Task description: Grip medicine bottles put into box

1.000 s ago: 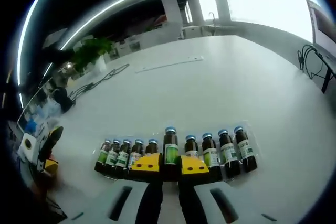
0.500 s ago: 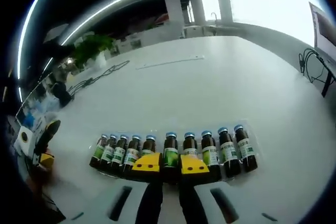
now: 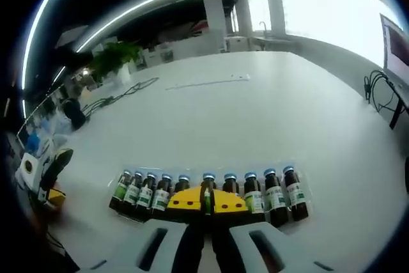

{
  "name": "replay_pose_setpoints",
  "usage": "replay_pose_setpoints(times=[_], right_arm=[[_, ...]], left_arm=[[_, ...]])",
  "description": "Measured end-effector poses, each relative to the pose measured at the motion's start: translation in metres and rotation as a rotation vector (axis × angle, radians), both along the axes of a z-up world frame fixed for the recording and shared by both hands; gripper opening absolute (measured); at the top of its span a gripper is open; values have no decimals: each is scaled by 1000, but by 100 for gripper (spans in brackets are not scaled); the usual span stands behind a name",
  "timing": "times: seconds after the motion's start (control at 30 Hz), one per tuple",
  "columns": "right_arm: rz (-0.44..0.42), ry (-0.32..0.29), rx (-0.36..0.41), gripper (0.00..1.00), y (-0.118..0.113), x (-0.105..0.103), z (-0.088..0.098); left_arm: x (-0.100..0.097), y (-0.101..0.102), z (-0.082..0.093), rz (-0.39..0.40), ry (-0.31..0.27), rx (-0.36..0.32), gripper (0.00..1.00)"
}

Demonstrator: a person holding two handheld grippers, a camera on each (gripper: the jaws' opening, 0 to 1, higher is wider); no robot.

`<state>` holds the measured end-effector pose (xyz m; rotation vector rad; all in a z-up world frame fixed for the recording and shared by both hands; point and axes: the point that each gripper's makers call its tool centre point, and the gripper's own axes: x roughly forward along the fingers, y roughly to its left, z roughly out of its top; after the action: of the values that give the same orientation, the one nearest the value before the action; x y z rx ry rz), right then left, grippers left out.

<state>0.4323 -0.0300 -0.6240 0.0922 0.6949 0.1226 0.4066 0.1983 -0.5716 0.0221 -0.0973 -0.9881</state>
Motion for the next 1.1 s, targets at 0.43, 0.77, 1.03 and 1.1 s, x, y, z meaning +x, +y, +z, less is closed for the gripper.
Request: replay_pose_setpoints(times=[0.43,0.77,1.03,1.1], right_arm=[[11,4,-55,0,-1,-3,-7],[39,-39,-121,0,2,-5,-6],[38,-48,-93,0,1,-7,-5],[33,-54,-62,0,1,-6,-5]], left_arm=[[1,1,-1,-1,7,-4,48],[2,3,-3,-5,8,-4,48],[2,3,-4,-8,4,3,48],[0,1,-4,-12,3,11,48]])
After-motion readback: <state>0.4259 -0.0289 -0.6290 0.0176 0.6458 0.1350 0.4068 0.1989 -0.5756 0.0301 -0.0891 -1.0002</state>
